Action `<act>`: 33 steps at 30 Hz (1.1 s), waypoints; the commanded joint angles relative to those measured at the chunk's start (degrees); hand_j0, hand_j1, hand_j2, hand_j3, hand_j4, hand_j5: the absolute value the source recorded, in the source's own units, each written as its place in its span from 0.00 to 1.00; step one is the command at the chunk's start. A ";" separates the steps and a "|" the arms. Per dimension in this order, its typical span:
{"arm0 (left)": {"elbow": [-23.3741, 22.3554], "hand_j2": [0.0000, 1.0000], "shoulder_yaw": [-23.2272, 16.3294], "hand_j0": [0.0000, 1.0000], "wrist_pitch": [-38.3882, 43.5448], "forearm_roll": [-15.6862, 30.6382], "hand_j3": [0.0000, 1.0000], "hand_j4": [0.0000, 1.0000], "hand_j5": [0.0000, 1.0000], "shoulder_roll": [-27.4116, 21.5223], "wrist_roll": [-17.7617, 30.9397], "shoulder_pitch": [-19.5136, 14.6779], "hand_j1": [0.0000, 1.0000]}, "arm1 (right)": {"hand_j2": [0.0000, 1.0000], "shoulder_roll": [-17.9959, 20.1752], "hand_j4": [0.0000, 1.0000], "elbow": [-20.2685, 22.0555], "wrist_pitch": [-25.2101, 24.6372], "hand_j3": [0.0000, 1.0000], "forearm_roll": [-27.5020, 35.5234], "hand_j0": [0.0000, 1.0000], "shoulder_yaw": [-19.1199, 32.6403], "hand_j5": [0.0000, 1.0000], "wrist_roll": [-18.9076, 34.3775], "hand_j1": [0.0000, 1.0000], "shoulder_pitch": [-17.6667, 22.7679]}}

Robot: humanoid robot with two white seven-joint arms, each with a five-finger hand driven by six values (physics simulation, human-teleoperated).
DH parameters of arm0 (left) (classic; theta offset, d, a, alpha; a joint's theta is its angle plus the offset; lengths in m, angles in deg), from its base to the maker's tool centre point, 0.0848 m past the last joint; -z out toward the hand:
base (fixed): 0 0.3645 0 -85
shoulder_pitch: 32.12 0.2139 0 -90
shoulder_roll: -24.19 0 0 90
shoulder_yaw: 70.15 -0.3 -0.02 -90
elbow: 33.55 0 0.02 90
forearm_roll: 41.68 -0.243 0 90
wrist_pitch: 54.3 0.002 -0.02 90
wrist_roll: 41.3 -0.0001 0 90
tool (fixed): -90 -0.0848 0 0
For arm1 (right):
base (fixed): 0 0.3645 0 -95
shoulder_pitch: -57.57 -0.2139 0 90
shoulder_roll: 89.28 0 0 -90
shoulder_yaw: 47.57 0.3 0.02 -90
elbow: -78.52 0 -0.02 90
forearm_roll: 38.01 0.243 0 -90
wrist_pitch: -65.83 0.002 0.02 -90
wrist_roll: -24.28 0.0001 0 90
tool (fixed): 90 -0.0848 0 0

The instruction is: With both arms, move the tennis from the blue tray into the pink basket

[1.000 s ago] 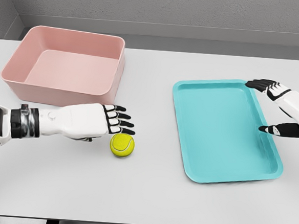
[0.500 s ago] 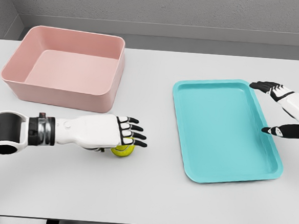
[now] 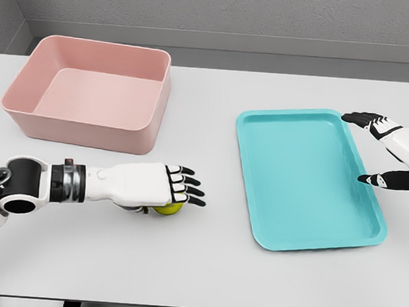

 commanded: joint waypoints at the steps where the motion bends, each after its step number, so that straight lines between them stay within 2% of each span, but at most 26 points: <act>1: -0.94 0.93 -0.01 0.93 0.08 0.40 0.93 0.93 0.93 0.01 -0.02 0.00 0.93 | 1.00 0.05 1.00 0.02 -0.17 1.00 0.45 1.00 0.01 1.00 -0.03 1.00 0.00; 3: -1.30 0.79 -0.01 0.79 0.08 0.31 0.79 0.79 0.79 -0.08 -0.02 0.00 0.79 | 1.00 0.05 1.00 0.02 -0.17 1.00 0.45 1.00 0.01 1.00 -0.03 1.00 0.09; 4: -1.38 0.79 -0.10 0.79 0.08 0.31 0.79 0.79 0.79 -0.08 -0.02 0.09 0.79 | 1.00 0.05 1.00 0.02 -0.17 1.00 0.45 1.00 0.01 1.00 -0.03 1.00 0.00; 8: -1.65 0.66 -0.10 0.66 0.08 0.22 0.66 0.66 0.66 -0.08 0.50 0.09 0.66 | 1.00 0.13 1.00 0.02 -0.17 1.00 0.45 1.00 0.01 1.00 -0.03 1.00 0.00; 11: -1.65 0.64 -0.45 0.64 0.08 0.31 0.64 0.64 0.64 -0.08 0.77 0.18 0.64 | 1.00 0.14 1.00 -0.07 -0.17 1.00 0.45 1.00 0.09 1.00 -0.03 1.00 0.09; 15: -1.65 0.53 -0.45 0.53 0.08 0.49 0.53 0.53 0.53 -0.08 1.82 0.18 0.53 | 1.00 0.14 1.00 0.02 -0.17 1.00 0.45 1.00 0.09 1.00 -0.03 1.00 0.09; 23: -0.86 0.54 -0.28 0.54 0.08 0.93 0.54 0.54 0.54 -0.78 1.82 -0.18 0.54 | 1.00 0.14 1.00 0.02 -0.17 1.00 0.45 1.00 0.09 1.00 -0.03 1.00 0.09; 33: 0.11 0.55 0.16 0.55 0.08 4.09 0.55 0.55 0.55 -2.28 1.82 -3.51 0.55 | 1.00 0.14 1.00 -0.07 -0.17 1.00 0.45 1.00 0.09 1.00 -0.03 1.00 0.18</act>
